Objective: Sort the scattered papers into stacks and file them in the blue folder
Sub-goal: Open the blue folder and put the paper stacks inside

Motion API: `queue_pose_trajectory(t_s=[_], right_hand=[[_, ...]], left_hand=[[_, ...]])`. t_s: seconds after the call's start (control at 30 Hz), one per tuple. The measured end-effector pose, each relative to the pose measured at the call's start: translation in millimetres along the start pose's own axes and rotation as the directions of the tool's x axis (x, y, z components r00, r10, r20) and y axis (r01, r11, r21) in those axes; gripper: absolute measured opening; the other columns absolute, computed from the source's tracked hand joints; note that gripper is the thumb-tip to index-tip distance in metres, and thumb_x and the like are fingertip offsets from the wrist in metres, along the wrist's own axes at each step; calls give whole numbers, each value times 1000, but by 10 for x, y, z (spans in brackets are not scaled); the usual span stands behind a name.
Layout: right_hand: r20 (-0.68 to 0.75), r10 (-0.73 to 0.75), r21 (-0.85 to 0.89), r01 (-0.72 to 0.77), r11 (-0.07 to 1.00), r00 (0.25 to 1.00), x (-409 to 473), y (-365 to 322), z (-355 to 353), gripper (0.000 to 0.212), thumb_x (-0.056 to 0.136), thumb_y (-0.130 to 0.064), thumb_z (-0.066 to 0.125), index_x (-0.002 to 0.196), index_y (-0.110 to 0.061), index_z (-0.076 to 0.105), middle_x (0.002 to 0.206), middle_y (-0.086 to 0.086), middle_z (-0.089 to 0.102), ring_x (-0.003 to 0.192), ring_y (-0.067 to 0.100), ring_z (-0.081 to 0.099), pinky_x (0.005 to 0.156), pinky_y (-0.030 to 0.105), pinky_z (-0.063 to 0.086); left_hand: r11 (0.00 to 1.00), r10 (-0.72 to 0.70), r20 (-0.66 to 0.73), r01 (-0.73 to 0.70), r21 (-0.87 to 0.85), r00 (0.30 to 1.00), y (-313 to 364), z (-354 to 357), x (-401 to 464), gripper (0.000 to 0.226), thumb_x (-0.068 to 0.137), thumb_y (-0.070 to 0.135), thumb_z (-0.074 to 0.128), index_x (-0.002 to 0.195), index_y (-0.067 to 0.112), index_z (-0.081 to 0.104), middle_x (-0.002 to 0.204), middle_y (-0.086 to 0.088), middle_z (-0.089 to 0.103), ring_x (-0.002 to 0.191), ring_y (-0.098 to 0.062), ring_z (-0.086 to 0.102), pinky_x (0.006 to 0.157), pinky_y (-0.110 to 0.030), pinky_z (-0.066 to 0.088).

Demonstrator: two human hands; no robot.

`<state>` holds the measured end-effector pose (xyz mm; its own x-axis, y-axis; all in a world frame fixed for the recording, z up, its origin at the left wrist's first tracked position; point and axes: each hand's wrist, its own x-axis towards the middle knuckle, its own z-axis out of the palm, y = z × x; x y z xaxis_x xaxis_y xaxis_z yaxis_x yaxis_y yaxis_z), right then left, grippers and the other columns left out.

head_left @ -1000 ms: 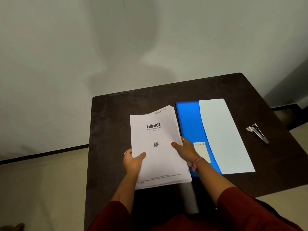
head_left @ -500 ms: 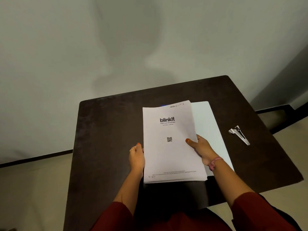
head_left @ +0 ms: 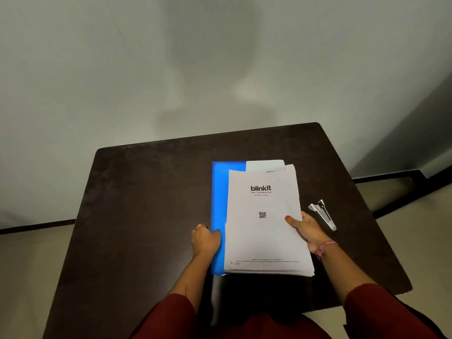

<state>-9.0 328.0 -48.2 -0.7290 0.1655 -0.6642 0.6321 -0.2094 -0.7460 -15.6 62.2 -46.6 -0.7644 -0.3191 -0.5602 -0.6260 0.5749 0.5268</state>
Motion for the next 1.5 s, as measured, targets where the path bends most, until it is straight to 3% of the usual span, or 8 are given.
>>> queue_pose_trajectory(t_s=[0.23,0.3,0.4,0.6,0.7,0.87,1.03,1.5], right_hand=[[7,4,-58,-4,998,1000,101,46,-117,21,92,-6,57,112,-11,55,103,11,66,80,23,65,66,33,52],[4,0,-64,1,998,1000,105,65,-125,21,93,-6,57,113,-11,55,102,10,66,79,22,65,64,32,51],[9,-5,-63,6,998,1000,104,67,-127,24,93,-6,57,116,-10,54,99,7,67,79,21,66,63,30,51],[37,-4,-36,5,999,999,48,68,-38,24,93,-6,57,116,-10,55,101,9,67,81,23,66,63,31,54],[53,7,-1,-7,1000,999,2,91,78,23,92,-7,57,115,-11,55,102,10,67,81,25,66,64,33,55],[115,0,36,-4,999,993,-66,81,326,16,92,-5,57,105,-15,57,98,8,68,78,24,67,60,32,56],[163,6,41,-13,999,987,-56,60,472,26,92,-6,57,118,-11,55,108,13,67,87,29,67,74,41,56],[40,5,-67,-2,998,999,21,-201,353,13,94,-7,55,106,-12,56,100,9,65,72,19,68,54,29,56]], left_hand=[[993,-113,-28,111,-38,993,-10,256,59,32,88,23,52,98,-4,64,109,-22,63,100,-40,59,88,-45,51],[992,-85,-26,82,-97,996,8,238,11,26,91,16,50,76,-3,59,97,-23,62,79,-35,58,77,-44,50],[982,-23,-27,18,-186,999,95,193,-78,41,93,4,45,55,11,31,65,-10,38,54,-17,30,56,-32,30],[891,-108,-32,83,-447,994,99,139,-190,21,96,0,40,77,10,40,75,-3,44,72,-17,42,69,-28,37],[867,-140,-30,108,-487,990,11,28,-202,8,97,3,38,92,9,40,82,-3,46,71,-15,43,62,-29,38],[878,-114,-82,62,-474,990,-227,-327,-92,7,96,2,41,94,8,40,84,-4,46,83,-20,44,70,-29,35],[910,-121,-166,43,-413,979,-647,-743,129,6,94,1,47,92,7,45,95,-12,49,92,-24,47,79,-33,37],[895,-277,-215,170,-412,937,-1242,-1429,484,3,98,6,44,101,5,43,109,-19,53,94,-25,47,82,-38,38]])
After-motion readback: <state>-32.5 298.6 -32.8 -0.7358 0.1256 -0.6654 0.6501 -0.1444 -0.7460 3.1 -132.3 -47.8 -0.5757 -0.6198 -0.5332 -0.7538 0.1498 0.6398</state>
